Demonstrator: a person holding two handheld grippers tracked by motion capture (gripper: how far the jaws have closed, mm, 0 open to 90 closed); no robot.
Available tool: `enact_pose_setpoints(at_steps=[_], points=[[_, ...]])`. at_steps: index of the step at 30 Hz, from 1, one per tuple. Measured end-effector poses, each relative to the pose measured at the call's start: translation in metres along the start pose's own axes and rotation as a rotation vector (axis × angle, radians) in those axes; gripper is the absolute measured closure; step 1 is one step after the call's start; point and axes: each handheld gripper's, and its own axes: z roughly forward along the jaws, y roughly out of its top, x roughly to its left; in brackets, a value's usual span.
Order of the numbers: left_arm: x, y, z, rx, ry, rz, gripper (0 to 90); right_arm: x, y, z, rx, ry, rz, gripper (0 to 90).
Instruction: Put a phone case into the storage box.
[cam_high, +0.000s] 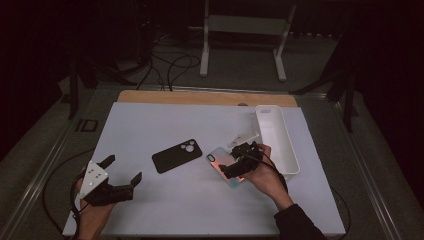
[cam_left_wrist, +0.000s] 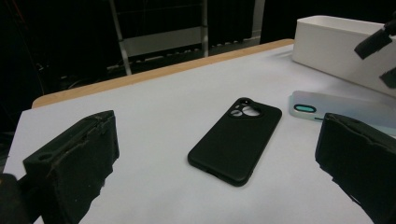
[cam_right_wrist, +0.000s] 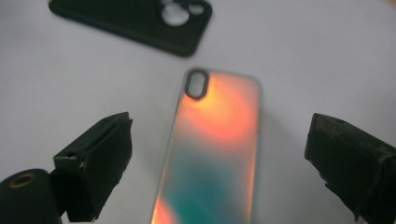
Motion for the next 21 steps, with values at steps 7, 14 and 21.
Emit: enact_pose_setpoints(at_steps=[7,14,21], points=[[0.0,0.0,0.0,0.0,0.0,0.0,0.2,0.004,0.0,0.009,0.035,0.01,-0.001,7.6],[0.0,0.0,-0.001,0.0,0.002,-0.001,0.2,0.005,-0.007,0.02,0.068,0.014,0.019,7.4],[0.0,0.0,-0.001,-0.002,0.001,-0.003,0.2,0.002,-0.019,0.033,0.1,0.008,0.042,7.4]])
